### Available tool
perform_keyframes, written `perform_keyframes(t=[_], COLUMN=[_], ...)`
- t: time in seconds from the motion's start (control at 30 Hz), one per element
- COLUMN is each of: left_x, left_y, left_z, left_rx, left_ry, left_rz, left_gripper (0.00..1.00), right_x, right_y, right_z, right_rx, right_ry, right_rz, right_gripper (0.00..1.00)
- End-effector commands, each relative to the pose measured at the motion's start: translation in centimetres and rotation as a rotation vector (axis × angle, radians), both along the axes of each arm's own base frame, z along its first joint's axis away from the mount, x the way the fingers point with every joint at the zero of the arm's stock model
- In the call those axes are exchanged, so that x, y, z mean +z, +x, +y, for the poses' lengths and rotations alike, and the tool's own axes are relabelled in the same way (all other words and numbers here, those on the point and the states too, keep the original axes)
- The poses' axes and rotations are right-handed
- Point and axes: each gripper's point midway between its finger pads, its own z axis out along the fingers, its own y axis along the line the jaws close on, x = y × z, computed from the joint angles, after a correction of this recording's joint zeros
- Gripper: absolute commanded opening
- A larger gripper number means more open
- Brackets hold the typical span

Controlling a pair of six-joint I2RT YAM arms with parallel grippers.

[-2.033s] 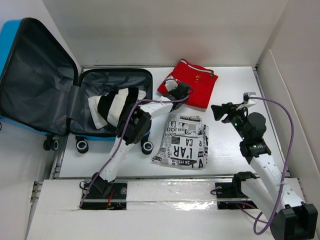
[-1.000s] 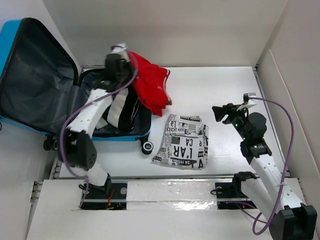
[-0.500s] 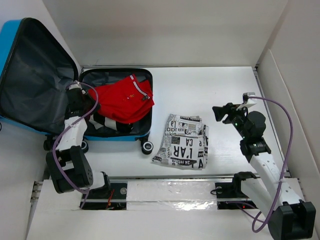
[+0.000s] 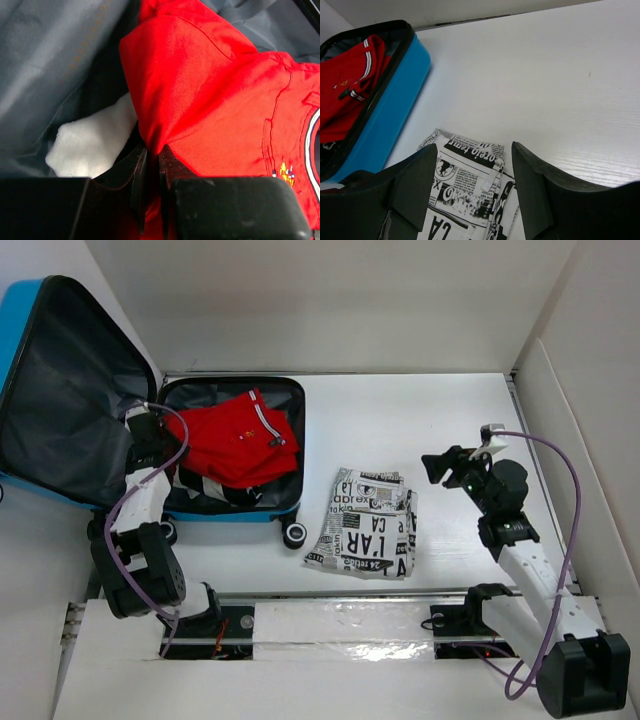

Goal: Pack the luggage

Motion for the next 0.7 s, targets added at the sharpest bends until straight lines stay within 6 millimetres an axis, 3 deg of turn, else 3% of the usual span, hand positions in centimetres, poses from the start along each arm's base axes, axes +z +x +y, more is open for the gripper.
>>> perform_keyframes(t=[0.0,0.07,0.1,0.13,0.17,0.2,0.23,0.3,0.33,0.47,0.5,0.53,0.6,0.63,0.67], left_x=[5.0,4.6,4.5,4.8,5.6,6.4,8.5,11.7,14.4,22.5,23.5,24.9,27.0,26.9,27.2], left_y=[2.4,2.5,2.6,2.8,2.9,3.0,2.8,3.0,2.6,1.8,1.5,0.9,0.2,-0.4,-0.8], left_z=[3.8,3.4,3.2,2.8,2.6,2.0,1.5,-0.3,-1.6,-6.9,-8.5,-12.0,-16.2,-20.7,-22.9], left_rx=[0.113,0.097,0.093,0.076,0.074,0.065,0.060,0.033,-0.011,-0.119,-0.158,-0.252,-0.364,-0.469,-0.517], left_ry=[0.114,0.096,0.084,0.069,0.053,0.049,0.055,0.045,0.032,0.032,0.030,0.008,-0.014,-0.048,-0.054], left_rz=[-0.143,-0.144,-0.145,-0.156,-0.181,-0.207,-0.262,-0.360,-0.440,-0.655,-0.685,-0.730,-0.796,-0.788,-0.799], left_gripper=[0.00,0.01,0.14,0.41,0.51,0.60,0.72,0.78,0.80,0.80,0.76,0.67,0.55,0.41,0.32], right_x=[1.3,1.2,1.2,0.9,0.5,0.3,0.2,-0.7,-1.1,-3.3,-3.7,-4.5,-5.5,-6.7,-7.9], right_y=[0.4,0.5,0.5,0.6,0.8,1.0,0.9,1.4,1.6,2.4,2.6,2.8,3.1,3.5,3.6], right_z=[0.1,0.4,0.4,0.3,0.4,0.6,1.0,1.4,1.5,2.7,3.3,4.5,5.5,5.7,5.6], right_rx=[0.014,0.031,0.030,0.026,0.029,0.037,0.065,0.088,0.089,0.119,0.137,0.169,0.184,0.182,0.161], right_ry=[0.002,-0.002,-0.004,-0.006,-0.005,-0.002,0.003,0.003,0.001,-0.019,-0.029,-0.044,-0.088,-0.108,-0.126], right_rz=[-0.062,-0.057,-0.055,-0.048,-0.038,-0.031,-0.028,0.007,0.016,0.082,0.093,0.126,0.155,0.192,0.227], right_gripper=[0.67,0.66,0.63,0.60,0.42,0.31,0.17,0.08,0.03,0.04,0.06,0.18,0.40,0.50,0.61])
